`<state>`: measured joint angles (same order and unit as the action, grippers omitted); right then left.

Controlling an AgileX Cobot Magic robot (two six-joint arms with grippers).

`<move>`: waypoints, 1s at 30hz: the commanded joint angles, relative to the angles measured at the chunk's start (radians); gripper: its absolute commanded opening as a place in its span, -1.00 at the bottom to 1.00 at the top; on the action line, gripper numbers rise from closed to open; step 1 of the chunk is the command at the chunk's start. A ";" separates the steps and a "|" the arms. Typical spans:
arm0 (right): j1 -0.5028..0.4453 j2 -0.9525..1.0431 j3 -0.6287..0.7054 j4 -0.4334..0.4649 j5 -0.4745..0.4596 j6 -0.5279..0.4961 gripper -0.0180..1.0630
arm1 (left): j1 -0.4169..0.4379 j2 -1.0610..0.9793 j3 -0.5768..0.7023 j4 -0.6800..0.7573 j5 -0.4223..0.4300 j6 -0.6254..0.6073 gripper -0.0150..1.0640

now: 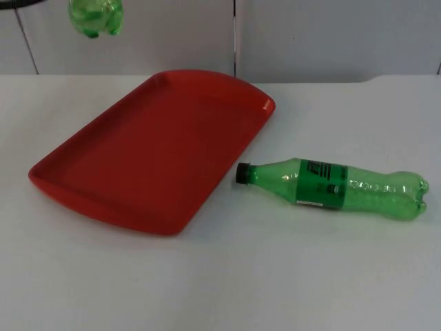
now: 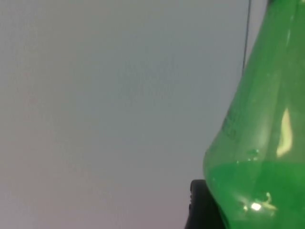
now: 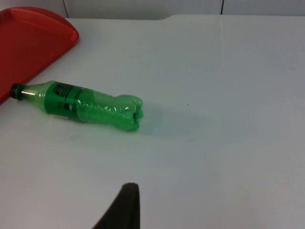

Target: Place the bottle upright on the tray.

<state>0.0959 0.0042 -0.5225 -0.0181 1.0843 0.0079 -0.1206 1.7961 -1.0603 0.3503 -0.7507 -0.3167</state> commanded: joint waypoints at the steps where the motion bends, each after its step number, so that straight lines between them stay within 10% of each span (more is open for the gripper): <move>1: -0.007 -0.004 0.007 0.003 -0.007 0.000 0.98 | 0.002 0.027 -0.004 -0.019 -0.054 0.022 -0.97; 10: -0.007 -0.004 0.007 0.003 -0.007 0.000 0.98 | 0.002 0.195 -0.004 0.013 -0.342 0.059 -0.97; 30: -0.007 -0.004 0.007 0.001 -0.007 0.000 0.98 | 0.002 0.451 -0.004 -0.023 -0.467 0.191 -0.97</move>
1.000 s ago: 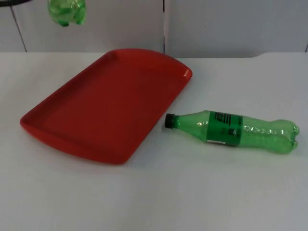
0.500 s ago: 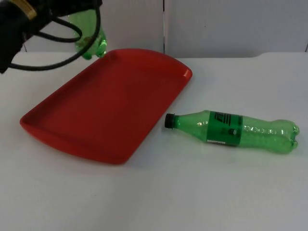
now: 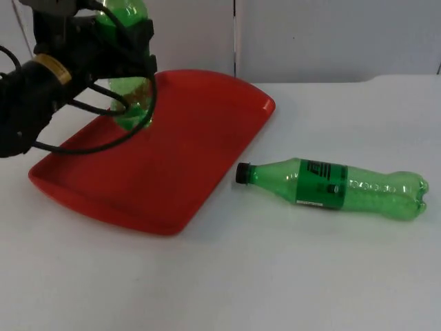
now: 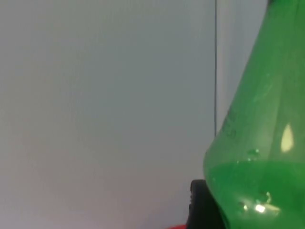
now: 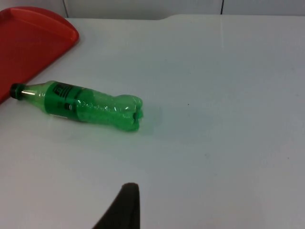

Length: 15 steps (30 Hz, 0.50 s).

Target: Place the bottle upright on the tray.

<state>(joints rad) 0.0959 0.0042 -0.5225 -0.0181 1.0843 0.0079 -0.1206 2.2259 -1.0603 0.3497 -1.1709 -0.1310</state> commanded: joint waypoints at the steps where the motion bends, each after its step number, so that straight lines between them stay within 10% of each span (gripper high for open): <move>1: -0.007 -0.004 0.007 0.001 -0.007 0.000 0.98 | 0.002 0.021 -0.004 -0.022 -0.047 0.006 -0.97; 15: -0.007 -0.004 0.007 0.001 -0.007 0.000 0.98 | 0.002 0.137 -0.002 -0.016 -0.050 -0.003 -0.97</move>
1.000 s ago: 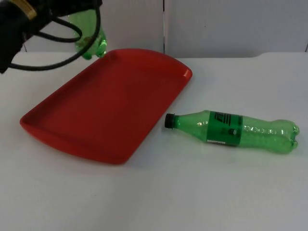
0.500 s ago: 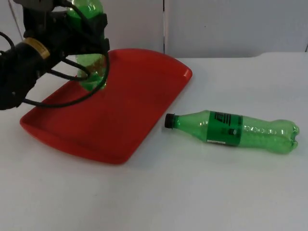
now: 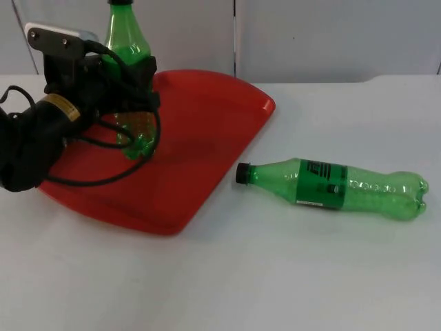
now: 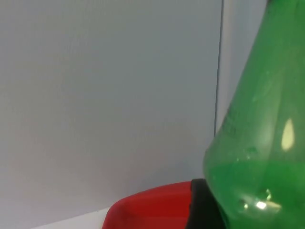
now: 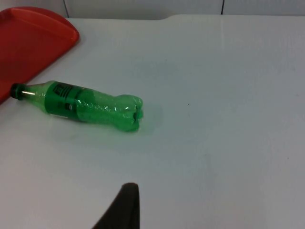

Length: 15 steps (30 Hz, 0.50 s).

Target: Place the bottle upright on the tray.

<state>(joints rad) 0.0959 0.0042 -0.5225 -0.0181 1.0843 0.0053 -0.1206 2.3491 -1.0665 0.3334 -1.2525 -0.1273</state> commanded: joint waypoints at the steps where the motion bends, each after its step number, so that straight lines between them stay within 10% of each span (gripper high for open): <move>1: -0.007 -0.004 0.007 0.001 -0.007 0.002 0.98 | 0.002 0.014 0.004 0.003 0.031 -0.006 -0.97; 10: -0.007 -0.004 0.007 0.001 -0.007 0.002 0.98 | 0.002 0.014 0.006 0.025 0.031 -0.012 -0.77; 15: -0.007 -0.004 0.007 0.003 -0.007 0.002 0.98 | 0.002 0.014 0.006 0.025 0.031 -0.012 0.07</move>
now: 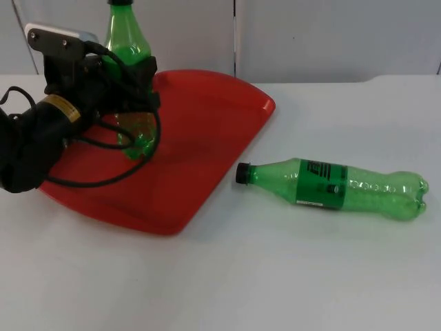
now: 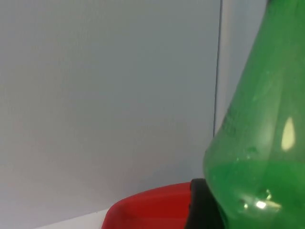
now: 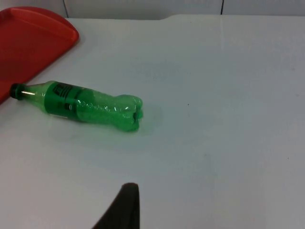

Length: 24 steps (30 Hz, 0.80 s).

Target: Place the bottle upright on the tray.

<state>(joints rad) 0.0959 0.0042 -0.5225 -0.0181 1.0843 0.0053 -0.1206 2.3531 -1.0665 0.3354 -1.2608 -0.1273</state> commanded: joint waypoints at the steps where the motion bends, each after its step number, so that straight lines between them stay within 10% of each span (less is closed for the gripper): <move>1: -0.007 -0.004 0.007 0.003 -0.007 0.002 0.98 | 0.002 0.010 0.006 0.023 0.040 -0.012 0.07; 5: -0.007 -0.004 0.007 0.003 -0.007 0.002 0.98 | 0.002 0.010 0.006 0.023 0.040 -0.012 0.46; 18: -0.007 -0.004 0.007 0.003 -0.007 0.002 0.98 | 0.002 0.010 0.006 0.021 0.040 -0.009 0.49; 24: -0.007 -0.004 0.007 0.003 -0.007 0.002 0.98 | 0.002 0.006 0.008 0.006 0.040 -0.009 0.98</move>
<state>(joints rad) 0.0959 0.0042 -0.5225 -0.0181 1.0843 0.0071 -0.1206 2.3665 -1.0622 0.3473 -1.2170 -0.1294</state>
